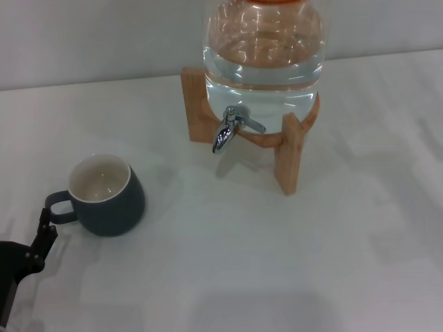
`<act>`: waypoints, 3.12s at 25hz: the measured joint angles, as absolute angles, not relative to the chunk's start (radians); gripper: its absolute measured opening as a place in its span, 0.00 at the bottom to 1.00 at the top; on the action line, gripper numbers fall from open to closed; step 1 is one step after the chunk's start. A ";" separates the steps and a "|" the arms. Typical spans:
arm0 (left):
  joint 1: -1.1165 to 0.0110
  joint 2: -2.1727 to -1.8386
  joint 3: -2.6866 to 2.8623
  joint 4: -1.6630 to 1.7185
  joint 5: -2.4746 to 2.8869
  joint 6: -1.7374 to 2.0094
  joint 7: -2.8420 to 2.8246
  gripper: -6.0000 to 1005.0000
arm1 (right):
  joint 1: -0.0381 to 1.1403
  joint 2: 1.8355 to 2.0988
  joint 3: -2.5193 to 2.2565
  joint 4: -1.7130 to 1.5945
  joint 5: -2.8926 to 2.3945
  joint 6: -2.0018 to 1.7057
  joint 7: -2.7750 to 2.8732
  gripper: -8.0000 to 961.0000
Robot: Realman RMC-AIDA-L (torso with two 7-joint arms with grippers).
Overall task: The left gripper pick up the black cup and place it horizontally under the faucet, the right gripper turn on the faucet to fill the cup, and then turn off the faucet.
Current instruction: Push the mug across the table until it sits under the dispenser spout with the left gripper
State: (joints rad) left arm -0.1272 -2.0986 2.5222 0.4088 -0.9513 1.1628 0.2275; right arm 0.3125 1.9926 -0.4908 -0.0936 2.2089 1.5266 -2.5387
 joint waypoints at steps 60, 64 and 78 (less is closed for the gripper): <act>-0.203 -2.094 2.551 0.371 -0.952 1.121 0.222 0.88 | 0.314 2.002 -0.491 -0.127 2.209 1.522 -2.534 0.88; -0.206 -2.094 2.551 0.371 -0.952 1.111 0.222 0.87 | 0.315 2.002 -0.491 -0.129 2.209 1.522 -2.534 0.88; -0.210 -2.091 2.554 0.371 -0.937 1.097 0.223 0.75 | 0.319 2.002 -0.491 -0.129 2.209 1.522 -2.534 0.88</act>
State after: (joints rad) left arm -0.2104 -2.0908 2.5544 0.3710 -0.9371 1.0968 0.2225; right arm 0.3193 2.0018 -0.4908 -0.1289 2.2089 1.5216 -2.5341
